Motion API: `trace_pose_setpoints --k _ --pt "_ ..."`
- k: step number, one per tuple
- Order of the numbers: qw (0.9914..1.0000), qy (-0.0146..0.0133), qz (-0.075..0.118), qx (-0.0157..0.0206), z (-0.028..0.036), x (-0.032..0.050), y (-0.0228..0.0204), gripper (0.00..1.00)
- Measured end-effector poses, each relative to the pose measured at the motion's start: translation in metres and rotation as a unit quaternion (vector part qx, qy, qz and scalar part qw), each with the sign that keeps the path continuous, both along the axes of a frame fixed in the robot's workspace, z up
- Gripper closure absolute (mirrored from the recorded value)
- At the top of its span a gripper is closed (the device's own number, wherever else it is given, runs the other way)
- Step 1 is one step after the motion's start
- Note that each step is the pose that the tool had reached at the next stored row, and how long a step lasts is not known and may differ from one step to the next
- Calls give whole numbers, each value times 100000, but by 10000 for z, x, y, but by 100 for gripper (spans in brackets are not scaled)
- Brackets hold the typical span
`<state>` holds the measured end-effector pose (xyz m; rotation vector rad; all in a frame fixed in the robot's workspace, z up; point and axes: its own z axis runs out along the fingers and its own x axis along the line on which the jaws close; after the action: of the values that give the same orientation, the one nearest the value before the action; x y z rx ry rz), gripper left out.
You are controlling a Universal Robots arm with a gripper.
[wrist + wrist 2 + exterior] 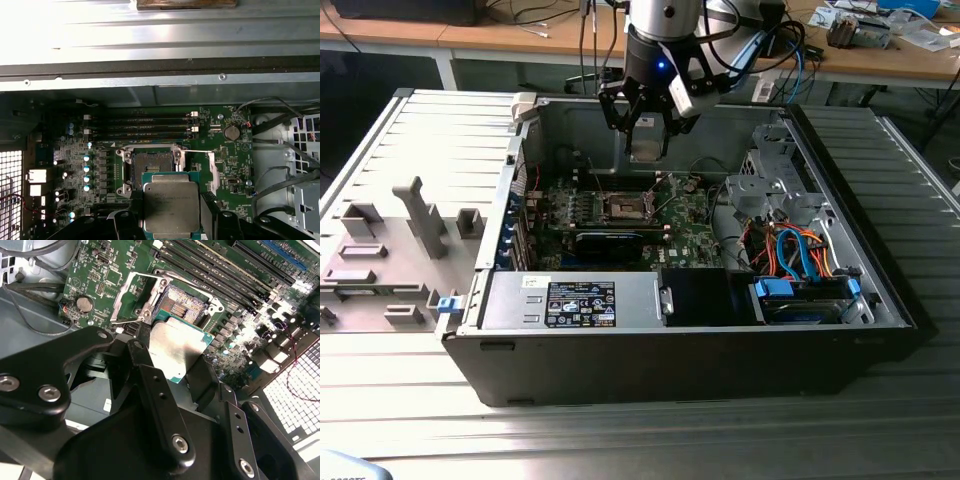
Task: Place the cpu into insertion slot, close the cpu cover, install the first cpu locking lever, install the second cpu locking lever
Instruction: 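Place the cpu into insertion slot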
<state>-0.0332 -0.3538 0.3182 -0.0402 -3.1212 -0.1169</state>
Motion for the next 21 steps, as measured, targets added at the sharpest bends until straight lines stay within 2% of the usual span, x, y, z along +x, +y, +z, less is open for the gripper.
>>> trace_pose_setpoints --k 4,11,21 --pt "99999 1 -375 -1 -1 0 0 46" --pt "99956 2 -2951 -12 -5 0 0 46" --pt "99815 0 -6076 -19 -15 0 0 46"
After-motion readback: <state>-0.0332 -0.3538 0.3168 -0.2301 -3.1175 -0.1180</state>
